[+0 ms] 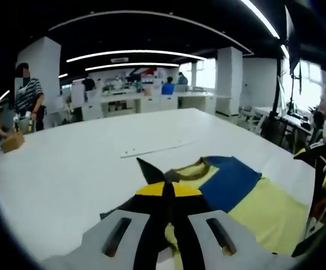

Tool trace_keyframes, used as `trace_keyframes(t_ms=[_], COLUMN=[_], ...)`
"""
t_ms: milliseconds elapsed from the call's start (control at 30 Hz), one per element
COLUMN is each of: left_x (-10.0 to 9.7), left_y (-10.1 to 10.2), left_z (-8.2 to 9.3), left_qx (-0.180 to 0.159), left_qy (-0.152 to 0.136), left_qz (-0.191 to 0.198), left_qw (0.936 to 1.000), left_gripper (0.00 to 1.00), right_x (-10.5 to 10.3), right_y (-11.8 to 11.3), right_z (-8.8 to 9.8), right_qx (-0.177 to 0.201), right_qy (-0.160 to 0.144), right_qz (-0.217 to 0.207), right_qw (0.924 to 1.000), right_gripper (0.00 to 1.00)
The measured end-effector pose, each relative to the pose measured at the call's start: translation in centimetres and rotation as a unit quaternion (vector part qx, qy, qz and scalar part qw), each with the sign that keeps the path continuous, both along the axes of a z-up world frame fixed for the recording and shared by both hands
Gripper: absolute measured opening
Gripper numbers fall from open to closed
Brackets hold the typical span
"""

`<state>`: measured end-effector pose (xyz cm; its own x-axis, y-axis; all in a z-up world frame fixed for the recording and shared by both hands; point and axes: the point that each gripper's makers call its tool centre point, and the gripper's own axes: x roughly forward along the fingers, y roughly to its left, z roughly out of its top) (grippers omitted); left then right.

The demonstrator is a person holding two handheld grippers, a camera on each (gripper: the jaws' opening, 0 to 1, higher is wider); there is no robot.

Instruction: Fold the garment on the visible template until the final outline fits inside the template.

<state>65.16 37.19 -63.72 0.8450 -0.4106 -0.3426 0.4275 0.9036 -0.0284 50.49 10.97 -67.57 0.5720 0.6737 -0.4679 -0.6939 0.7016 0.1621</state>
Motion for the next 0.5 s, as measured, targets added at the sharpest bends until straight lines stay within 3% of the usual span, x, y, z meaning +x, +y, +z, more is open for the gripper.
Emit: trace_keyframes(t_ms=[500], left_x=[1.4], left_y=[-7.4], left_z=[-0.1], left_qx=[-0.009], left_qy=[0.002], left_qz=[-0.063], left_qw=[0.998], left_gripper=[0.0], right_x=[-0.5], right_y=[0.0], right_z=[-0.1], right_qx=[0.0], right_qy=[0.0], right_qz=[0.011], right_qw=[0.9999], right_gripper=[0.99])
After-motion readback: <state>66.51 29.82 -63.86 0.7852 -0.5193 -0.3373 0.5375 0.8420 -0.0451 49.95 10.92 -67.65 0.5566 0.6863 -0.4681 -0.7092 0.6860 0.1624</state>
